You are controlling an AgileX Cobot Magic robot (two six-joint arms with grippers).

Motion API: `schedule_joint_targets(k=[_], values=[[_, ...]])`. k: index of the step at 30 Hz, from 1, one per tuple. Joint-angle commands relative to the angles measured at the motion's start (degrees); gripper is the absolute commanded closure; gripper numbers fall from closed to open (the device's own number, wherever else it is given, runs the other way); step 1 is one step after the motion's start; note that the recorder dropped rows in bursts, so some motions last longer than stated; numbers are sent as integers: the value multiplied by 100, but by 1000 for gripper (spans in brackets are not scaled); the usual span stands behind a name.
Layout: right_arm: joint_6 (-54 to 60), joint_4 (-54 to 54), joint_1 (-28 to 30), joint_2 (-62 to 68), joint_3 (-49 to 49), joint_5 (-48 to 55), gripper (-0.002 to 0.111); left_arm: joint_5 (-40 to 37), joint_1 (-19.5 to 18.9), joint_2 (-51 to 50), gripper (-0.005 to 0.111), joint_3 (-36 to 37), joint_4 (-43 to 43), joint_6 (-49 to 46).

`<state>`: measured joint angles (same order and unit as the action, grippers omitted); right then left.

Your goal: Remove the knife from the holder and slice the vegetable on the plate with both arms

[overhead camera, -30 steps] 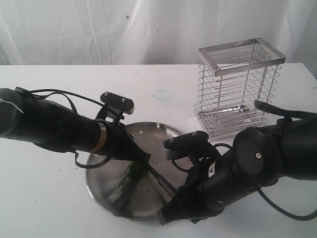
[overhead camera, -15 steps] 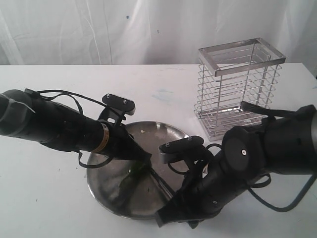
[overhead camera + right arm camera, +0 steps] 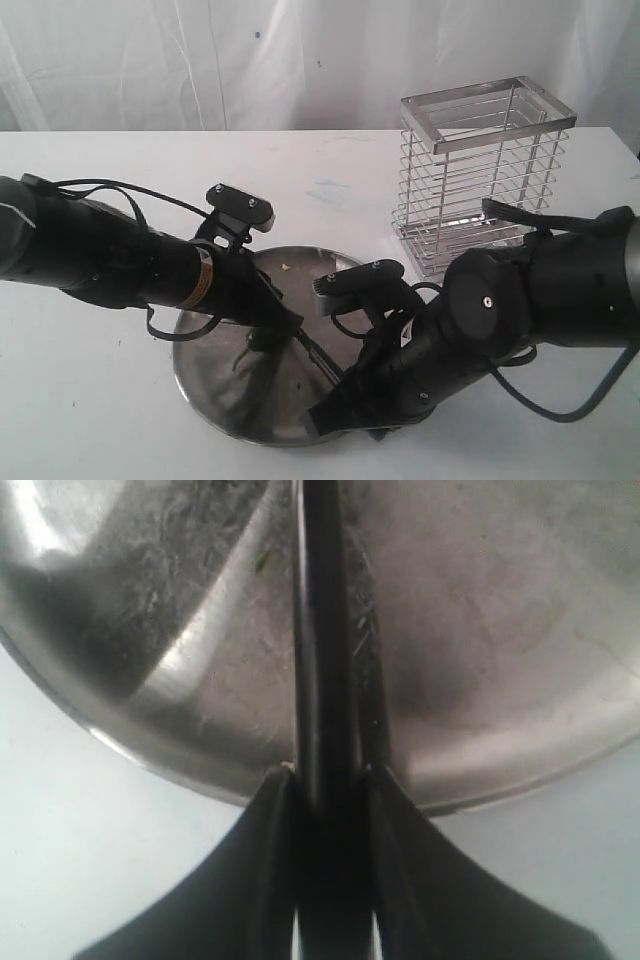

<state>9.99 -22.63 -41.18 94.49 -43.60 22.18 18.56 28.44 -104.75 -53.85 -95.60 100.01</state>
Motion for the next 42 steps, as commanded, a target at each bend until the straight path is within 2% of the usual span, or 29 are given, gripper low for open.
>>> schedule_joint_targets(k=[1, 12, 16, 21, 25, 36, 42], values=[[52, 33, -9, 116, -165, 49, 108, -430, 18, 7, 107, 249, -87, 46], [177, 57, -9, 437, -443, 313, 108, -255, 18, 17, 107, 236, -87, 46], [177, 114, -9, 437, -532, 359, 108, -548, 7, 192, 107, 236, -111, 46], [177, 183, -9, 482, -532, 383, 108, -593, -323, 660, 107, 236, -112, 85], [177, 186, -9, 525, -585, 382, 108, -137, -545, 714, 107, 236, -112, 150], [177, 186, -9, 559, -662, 455, 108, 193, -545, 229, 107, 111, 57, 114], [177, 186, -9, 592, -662, 434, 108, 379, -545, 72, 107, 97, 549, -307]])
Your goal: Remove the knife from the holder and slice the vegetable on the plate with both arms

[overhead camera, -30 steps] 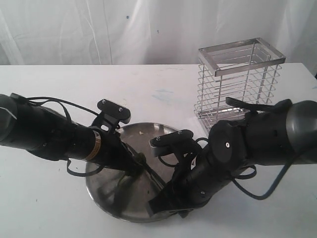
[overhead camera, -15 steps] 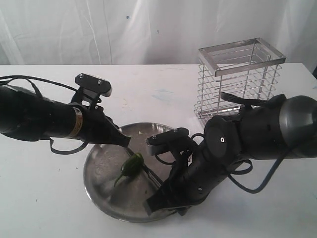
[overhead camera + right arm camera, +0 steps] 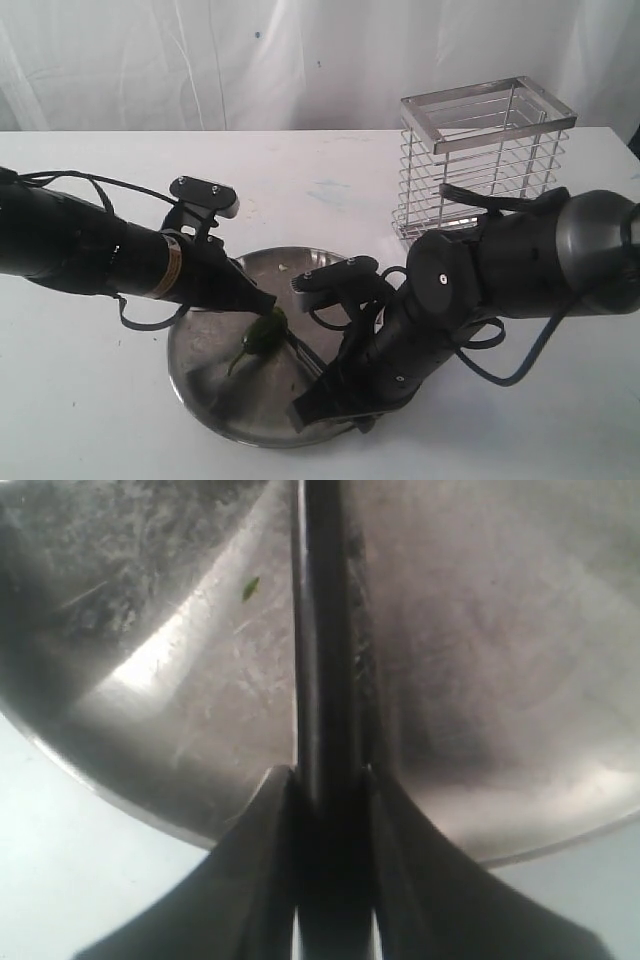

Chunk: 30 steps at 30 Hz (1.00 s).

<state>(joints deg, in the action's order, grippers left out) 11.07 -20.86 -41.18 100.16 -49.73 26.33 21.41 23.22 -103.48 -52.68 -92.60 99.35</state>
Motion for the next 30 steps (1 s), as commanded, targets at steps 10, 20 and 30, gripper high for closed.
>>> schedule_joint_targets(k=[10, 20, 30], values=[[91, 9, -9, 114, -49, 31, 108, 458, -22, -54, 107, -129, 415, -344], [92, -4, -9, 114, -49, 105, 108, 355, -24, -1046, 107, -141, 170, -512], [41, 143, 4, 114, -49, 141, 108, 792, -153, 218, 87, -95, -735, 305]])
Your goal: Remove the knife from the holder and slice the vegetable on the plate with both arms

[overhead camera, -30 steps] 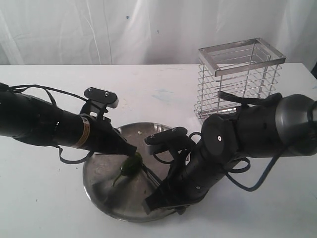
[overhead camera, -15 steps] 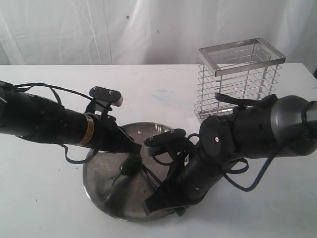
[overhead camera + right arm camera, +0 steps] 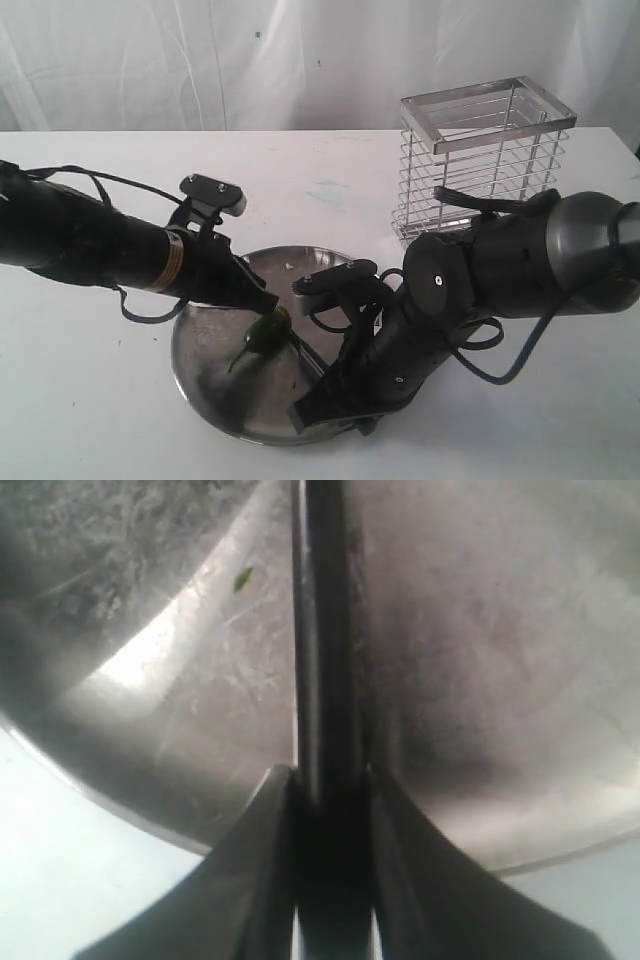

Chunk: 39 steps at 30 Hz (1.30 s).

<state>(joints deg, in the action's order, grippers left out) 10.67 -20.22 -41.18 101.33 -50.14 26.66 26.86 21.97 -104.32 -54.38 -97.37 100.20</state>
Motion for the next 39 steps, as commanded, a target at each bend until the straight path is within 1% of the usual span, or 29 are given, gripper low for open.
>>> schedule_joint_targets(k=[1, 4, 6, 13, 19, 22, 27, 35, 39], values=[[81, 78, 4, -3, -8, 108, 108, 360, -27, 303, 79, 103, -258, 220], [81, 78, 4, -3, -8, 134, 108, 464, -17, 303, 60, 232, -258, 220], [81, 78, 4, -3, -8, 146, 108, 448, -9, 303, 56, 322, -258, 220], [81, 78, 4, -3, -8, 146, 108, 562, -4, 303, 55, 578, -258, 209], [81, 78, 4, -3, -8, 146, 108, 466, 6, 271, 55, 605, -258, 188], [81, 78, 4, -3, -8, 238, 108, 158, 6, 167, 57, 605, -258, 212], [81, 78, 4, -3, -8, 316, 108, -396, 6, 64, 64, 605, -258, 302], [81, 78, 4, -3, -8, 363, 108, -1091, 6, 64, 83, 572, -34, 302], [81, 78, 4, -3, -8, 384, 108, -1115, 6, 104, 83, 572, -25, 302]])
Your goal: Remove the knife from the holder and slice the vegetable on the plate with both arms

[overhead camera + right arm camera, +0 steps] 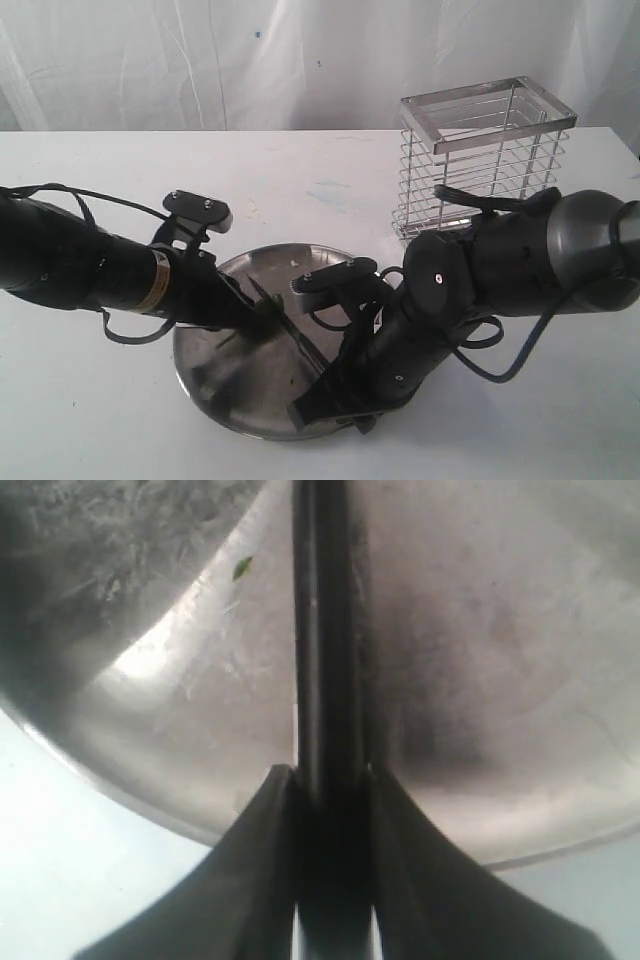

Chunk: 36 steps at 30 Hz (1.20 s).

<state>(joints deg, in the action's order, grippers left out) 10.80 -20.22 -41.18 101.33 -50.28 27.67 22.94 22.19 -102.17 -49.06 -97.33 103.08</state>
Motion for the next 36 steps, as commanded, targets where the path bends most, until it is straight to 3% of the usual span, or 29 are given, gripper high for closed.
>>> schedule_joint_targets(k=[1, 16, 31, 36], values=[[68, 78, 4, -3, 6, 293, 108, -671, -16, -111, 83, 39, -29, 14], [-866, 1406, 4, 71, -640, 1348, 108, -311, -16, -111, 79, 39, 83, 36], [-950, 1494, -6, 327, -905, 1656, 108, -270, -16, -111, 79, 39, 252, 35], [-950, 1591, -6, 396, -1059, 1823, 108, 28, -16, 203, 69, 27, 309, 35]])
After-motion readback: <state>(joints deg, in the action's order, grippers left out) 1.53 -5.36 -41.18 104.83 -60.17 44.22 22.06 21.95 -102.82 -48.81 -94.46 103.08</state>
